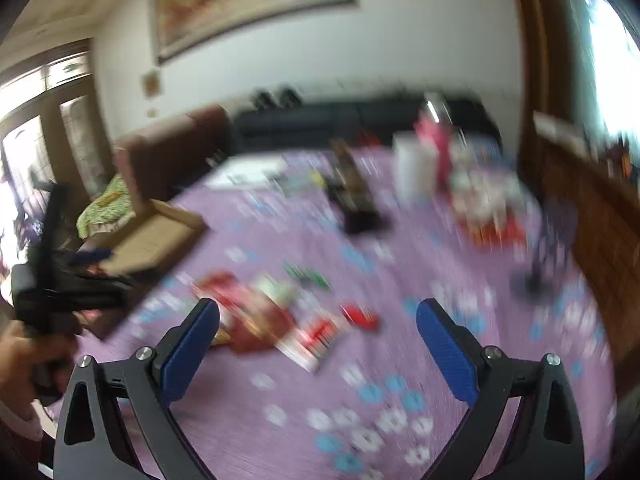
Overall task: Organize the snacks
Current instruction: 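Move both tools back over the remaining snacks, then grasp the clear cookie packet with the left gripper while the right gripper grasps the red-white packet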
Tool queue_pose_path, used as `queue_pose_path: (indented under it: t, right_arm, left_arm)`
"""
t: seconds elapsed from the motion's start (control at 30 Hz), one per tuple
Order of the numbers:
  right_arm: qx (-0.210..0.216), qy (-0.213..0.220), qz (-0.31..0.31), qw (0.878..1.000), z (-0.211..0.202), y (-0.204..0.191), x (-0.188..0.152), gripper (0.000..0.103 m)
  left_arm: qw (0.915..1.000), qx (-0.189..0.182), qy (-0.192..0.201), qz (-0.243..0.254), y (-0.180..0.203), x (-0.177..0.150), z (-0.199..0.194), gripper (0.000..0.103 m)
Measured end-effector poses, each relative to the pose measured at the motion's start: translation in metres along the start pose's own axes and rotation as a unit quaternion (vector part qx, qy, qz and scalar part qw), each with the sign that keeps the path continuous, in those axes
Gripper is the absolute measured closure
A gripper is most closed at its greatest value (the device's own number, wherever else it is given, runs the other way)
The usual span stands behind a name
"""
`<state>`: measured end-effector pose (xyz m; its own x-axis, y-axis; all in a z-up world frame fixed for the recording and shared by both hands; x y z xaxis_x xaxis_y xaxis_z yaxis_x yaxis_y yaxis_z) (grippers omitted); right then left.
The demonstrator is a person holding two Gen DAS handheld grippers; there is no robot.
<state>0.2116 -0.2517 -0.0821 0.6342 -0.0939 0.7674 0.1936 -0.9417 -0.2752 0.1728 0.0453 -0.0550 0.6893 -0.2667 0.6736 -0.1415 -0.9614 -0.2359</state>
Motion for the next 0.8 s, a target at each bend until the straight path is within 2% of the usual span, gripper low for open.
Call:
queue_pose_path:
  t: [0.13, 0.33, 0.43, 0.57, 0.7, 0.8]
  right_arm:
    - [-0.020, -0.024, 0.008, 0.999, 0.026, 0.022, -0.020, 0.004]
    - [-0.040, -0.036, -0.038, 0.998, 0.055, 0.014, -0.027, 0.005]
    - [-0.038, -0.050, -0.053, 0.997, 0.072, 0.010, -0.030, 0.009]
    - [-0.027, -0.081, -0.064, 0.994, 0.093, 0.004, -0.038, 0.030]
    - [-0.025, -0.096, -0.058, 0.993, 0.104, 0.003, -0.042, 0.033]
    - [-0.027, -0.100, -0.062, 0.993, 0.109, 0.000, -0.044, 0.034]
  left_arm:
    - [0.9992, -0.014, -0.014, 0.036, 0.029, -0.003, 0.015, 0.001]
    - [0.9987, -0.015, -0.043, 0.025, 0.035, -0.013, 0.041, 0.001]
    - [0.9989, -0.026, -0.036, 0.013, 0.034, -0.014, 0.048, 0.002]
    - [0.9980, -0.048, -0.034, 0.022, 0.039, -0.016, 0.055, 0.013]
    - [0.9968, -0.058, -0.046, 0.030, 0.039, -0.024, 0.064, 0.029]
    - [0.9965, -0.059, -0.053, 0.028, 0.039, -0.027, 0.071, 0.030]
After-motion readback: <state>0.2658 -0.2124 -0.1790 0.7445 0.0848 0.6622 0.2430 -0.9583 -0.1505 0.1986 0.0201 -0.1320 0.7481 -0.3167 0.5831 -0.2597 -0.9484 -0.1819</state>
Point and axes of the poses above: each gripper's, at about its wrist camera, not at the fingertips, and z roughly the way its jaws point, y to its right, x to its top, the point moved 10 cm from there along z, roughly the way its jaws point, and after that the axes turned 13 degrees about z, right-handed, at the moved point
